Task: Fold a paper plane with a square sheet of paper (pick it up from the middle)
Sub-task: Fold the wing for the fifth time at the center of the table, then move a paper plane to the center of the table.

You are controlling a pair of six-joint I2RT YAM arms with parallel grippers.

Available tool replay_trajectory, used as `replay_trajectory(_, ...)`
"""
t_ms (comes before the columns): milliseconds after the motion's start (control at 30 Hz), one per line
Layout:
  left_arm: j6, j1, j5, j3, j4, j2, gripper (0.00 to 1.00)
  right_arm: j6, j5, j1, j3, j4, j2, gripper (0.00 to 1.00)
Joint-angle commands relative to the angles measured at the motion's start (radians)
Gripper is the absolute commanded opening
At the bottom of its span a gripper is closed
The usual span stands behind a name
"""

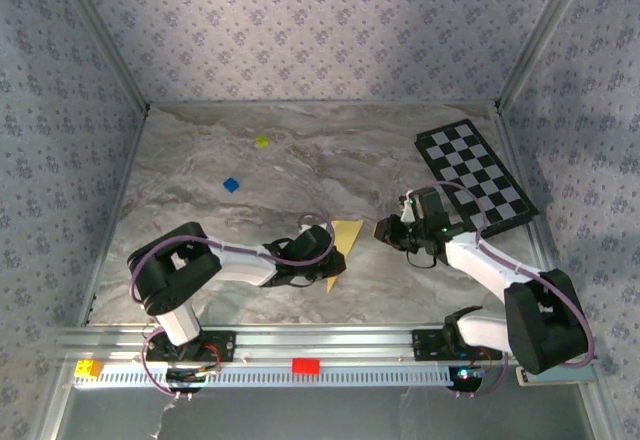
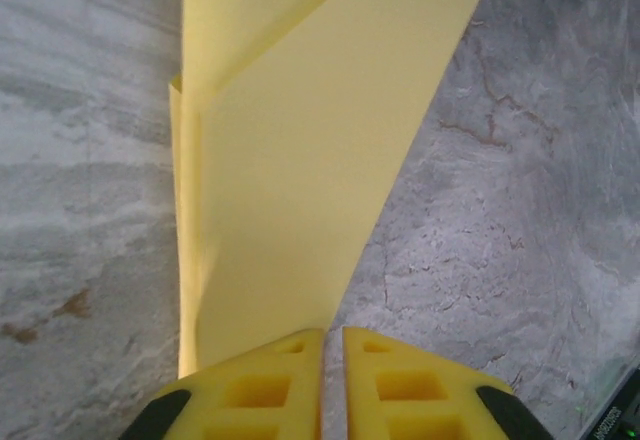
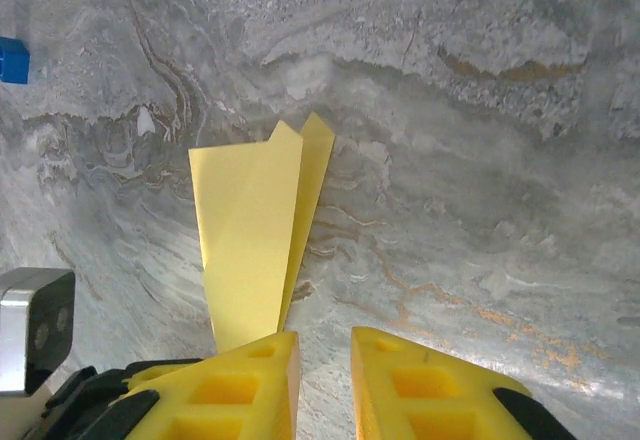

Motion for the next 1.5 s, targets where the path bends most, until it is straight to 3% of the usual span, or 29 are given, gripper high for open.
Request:
replay_trajectory(0, 0.025, -0.004, -0.037, 0.011, 0.007, -0.048, 0.19, 0.031, -0.028, 0.005, -0.009, 0.048, -0.018, 0.21)
replay_trajectory(400, 0.082, 0.029, -0.125, -0.006, -0.147, -0.195, 0.21, -0.011, -0.099, 0.045, 0.028, 0.067, 0.047, 0.21)
replay_trajectory(600, 0.109, 0.091, -0.095, -0.029, -0.233, -0.243, 0.2, -0.01, -0.105, 0.08, 0.048, 0.079, 0.101, 0.21)
replay_trajectory(1167, 0.159, 0.147, 0.064, 0.072, -0.275, -0.091, 0.15, 0.001, -0.104, 0.125, 0.086, 0.102, 0.185, 0.21)
replay_trajectory(1467, 0.162, 0.148, 0.071, 0.097, -0.304, -0.051, 0.15, 0.002, -0.109, 0.127, 0.084, 0.106, 0.199, 0.21)
